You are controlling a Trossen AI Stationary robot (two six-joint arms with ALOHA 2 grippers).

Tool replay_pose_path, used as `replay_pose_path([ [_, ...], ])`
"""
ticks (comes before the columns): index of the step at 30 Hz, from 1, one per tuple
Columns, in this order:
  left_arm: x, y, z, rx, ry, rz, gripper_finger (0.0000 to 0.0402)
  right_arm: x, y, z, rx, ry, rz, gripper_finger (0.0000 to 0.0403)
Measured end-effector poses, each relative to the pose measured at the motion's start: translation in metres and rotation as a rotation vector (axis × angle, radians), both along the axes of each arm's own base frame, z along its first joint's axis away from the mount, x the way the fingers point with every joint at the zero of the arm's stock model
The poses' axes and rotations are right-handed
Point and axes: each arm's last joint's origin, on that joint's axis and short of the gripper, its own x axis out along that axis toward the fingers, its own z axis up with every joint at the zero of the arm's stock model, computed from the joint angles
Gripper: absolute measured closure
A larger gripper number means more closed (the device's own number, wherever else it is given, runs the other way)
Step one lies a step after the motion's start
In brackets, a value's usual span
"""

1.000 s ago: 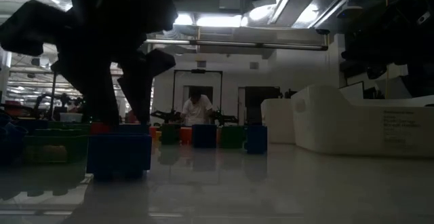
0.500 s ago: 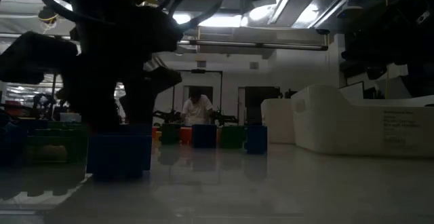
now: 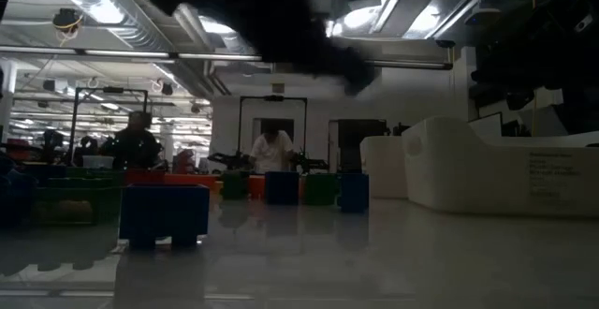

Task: Sort blocks by size
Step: Put the blue cube block into the bottom white bin

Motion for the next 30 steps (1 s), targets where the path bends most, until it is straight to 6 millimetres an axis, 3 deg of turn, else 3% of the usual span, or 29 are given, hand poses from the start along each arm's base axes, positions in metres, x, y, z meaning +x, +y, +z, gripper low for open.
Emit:
replay_pose_path([
  [3, 0.015, 0.015, 0.006, -0.075, -0.174, 0.061, 0.0288, 0.0, 0.0, 0.0, 0.0, -0.002, 0.0, 0.0272],
  [8, 0.035, 0.033, -0.009, -0.143, -0.326, 0.106, 0.028, 0.0, 0.0, 0.0, 0.0, -0.002, 0.0, 0.0272],
  [17, 0.072, 0.043, -0.04, -0.14, -0.316, 0.137, 0.0267, 0.0, 0.0, 0.0, 0.0, -0.003, 0.0, 0.0271],
  [22, 0.082, 0.044, -0.041, -0.167, -0.288, 0.162, 0.0257, 0.0, 0.0, 0.0, 0.0, -0.003, 0.0, 0.0271],
  [30, 0.089, 0.046, -0.03, -0.216, -0.258, 0.189, 0.0197, 0.0, 0.0, 0.0, 0.0, -0.004, 0.0, 0.0271],
])
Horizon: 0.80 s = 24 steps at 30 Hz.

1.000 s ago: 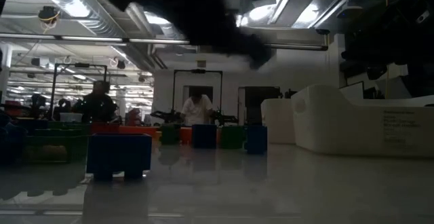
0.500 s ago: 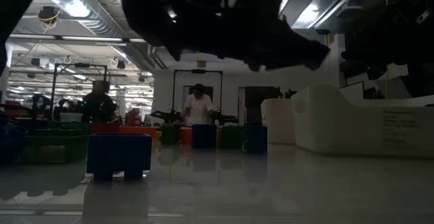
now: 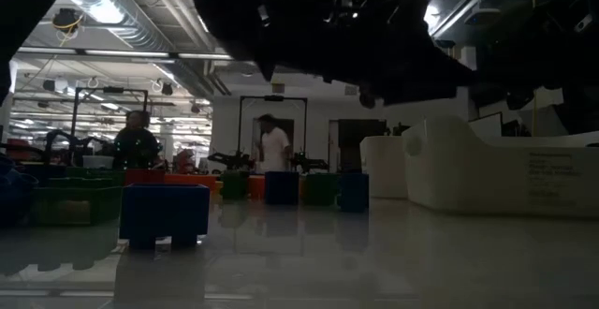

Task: Sort blocks by size
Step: Put the blue cube block into the bottom white bin, then put the blue cube game piece into the bottom white bin

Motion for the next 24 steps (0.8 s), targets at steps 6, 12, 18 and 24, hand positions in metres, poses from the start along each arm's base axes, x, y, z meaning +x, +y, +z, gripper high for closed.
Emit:
replay_pose_path([
  [6, -0.021, 0.002, 0.043, 0.048, 0.129, -0.01, 0.0198, 0.001, 0.001, 0.009, -0.001, -0.099, 0.025, 0.0271],
  [12, -0.064, 0.008, 0.092, 0.056, 0.282, -0.006, 0.0209, 0.003, 0.001, 0.017, -0.058, -0.169, 0.04, 0.0271],
  [18, -0.119, 0.013, 0.114, 0.006, 0.236, 0.019, 0.021, 0.011, 0.002, 0.023, -0.107, -0.21, 0.065, 0.0271],
  [24, -0.172, 0.009, 0.106, -0.062, 0.182, 0.081, 0.021, 0.025, 0.003, 0.046, -0.164, -0.182, 0.085, 0.0271],
])
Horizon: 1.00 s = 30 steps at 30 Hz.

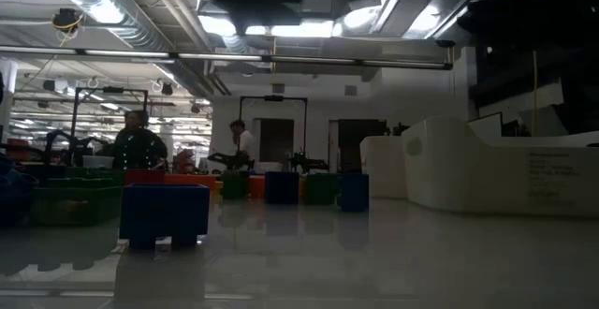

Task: Sort blocks by size
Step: Put the blue cube game piece into the bottom white bin

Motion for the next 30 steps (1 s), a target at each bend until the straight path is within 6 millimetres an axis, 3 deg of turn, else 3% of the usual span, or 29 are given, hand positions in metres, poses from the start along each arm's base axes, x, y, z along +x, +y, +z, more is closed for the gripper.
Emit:
replay_pose_path([
  [6, -0.037, -0.006, -0.017, -0.049, -0.021, -0.003, 0.021, 0.036, 0.002, 0.037, -0.13, 0.117, 0.049, 0.0271],
  [10, -0.055, -0.008, -0.023, -0.073, -0.038, 0.032, 0.021, 0.072, 0.003, 0.049, -0.177, 0.314, 0.092, 0.0271],
  [15, -0.076, -0.009, -0.026, -0.043, -0.075, 0.115, 0.021, 0.123, 0.004, 0.045, -0.226, 0.525, 0.179, 0.0271],
  [22, -0.099, -0.014, -0.032, -0.039, -0.107, 0.096, 0.021, 0.189, 0.01, 0.036, -0.26, 0.621, 0.401, 0.0271],
  [30, -0.12, -0.016, -0.047, -0.06, -0.152, 0.113, 0.021, 0.227, 0.044, 0.021, -0.455, 0.774, 0.535, 0.0271],
])
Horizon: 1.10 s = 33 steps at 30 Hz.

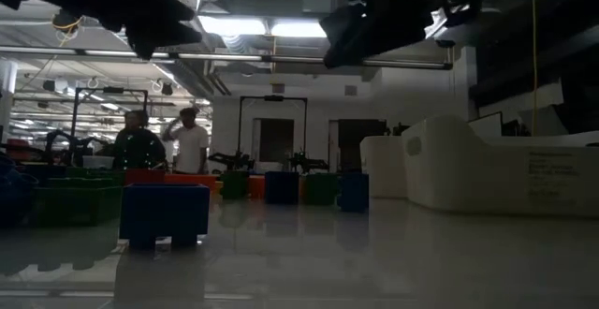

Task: Sort blocks by size
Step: Put the blue cube game piece into the bottom white bin

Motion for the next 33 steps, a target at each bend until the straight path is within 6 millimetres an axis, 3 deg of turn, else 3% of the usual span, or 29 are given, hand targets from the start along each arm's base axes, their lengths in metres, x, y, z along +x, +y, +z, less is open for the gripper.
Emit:
replay_pose_path([
  [8, -0.006, -0.001, -0.009, -0.045, 0.0, 0.001, 0.021, 0.009, 0.033, -0.027, -0.217, 0.099, 0.039, 0.0271],
  [17, -0.006, 0.0, -0.009, -0.045, -0.002, 0.003, 0.021, 0.012, 0.043, -0.06, -0.327, 0.204, 0.055, 0.0271],
  [33, -0.006, 0.0, -0.009, -0.056, -0.002, 0.005, 0.021, 0.013, 0.048, -0.059, -0.326, 0.205, 0.064, 0.0272],
])
